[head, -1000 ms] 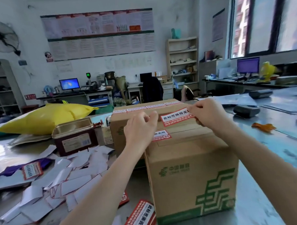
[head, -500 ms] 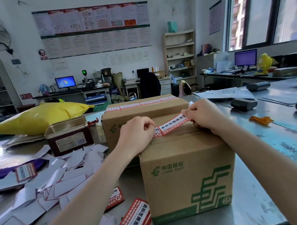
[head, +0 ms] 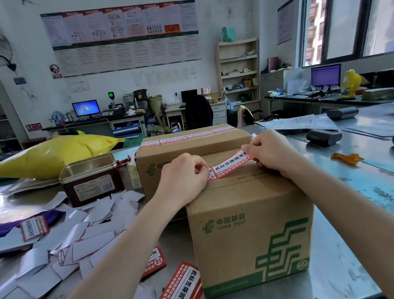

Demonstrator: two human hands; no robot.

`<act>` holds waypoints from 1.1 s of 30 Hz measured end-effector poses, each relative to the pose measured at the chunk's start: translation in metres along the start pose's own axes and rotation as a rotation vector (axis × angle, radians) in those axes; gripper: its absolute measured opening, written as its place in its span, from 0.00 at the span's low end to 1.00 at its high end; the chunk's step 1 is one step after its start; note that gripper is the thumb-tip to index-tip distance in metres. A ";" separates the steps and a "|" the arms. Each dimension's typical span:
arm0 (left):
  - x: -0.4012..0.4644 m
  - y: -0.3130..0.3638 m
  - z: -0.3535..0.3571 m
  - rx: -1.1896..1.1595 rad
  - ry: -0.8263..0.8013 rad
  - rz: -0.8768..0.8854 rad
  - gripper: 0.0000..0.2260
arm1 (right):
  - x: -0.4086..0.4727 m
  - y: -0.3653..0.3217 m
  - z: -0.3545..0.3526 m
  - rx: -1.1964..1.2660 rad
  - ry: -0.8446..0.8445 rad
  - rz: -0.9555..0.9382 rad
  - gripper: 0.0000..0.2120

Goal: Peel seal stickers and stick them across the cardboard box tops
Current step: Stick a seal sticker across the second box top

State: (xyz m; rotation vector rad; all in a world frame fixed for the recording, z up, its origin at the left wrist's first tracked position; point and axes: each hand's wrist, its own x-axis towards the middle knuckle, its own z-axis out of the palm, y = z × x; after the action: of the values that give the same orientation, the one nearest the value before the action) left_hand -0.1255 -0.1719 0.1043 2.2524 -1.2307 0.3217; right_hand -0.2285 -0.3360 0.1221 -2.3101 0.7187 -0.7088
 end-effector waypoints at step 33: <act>-0.007 0.018 -0.014 0.243 -0.603 0.184 0.34 | 0.007 0.002 -0.007 -0.533 -0.070 -0.085 0.29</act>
State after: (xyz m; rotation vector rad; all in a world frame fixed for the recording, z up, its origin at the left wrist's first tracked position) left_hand -0.1439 -0.1667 0.1194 2.5454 -1.7897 -0.1727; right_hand -0.2282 -0.3442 0.1275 -2.8449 0.8608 -0.5107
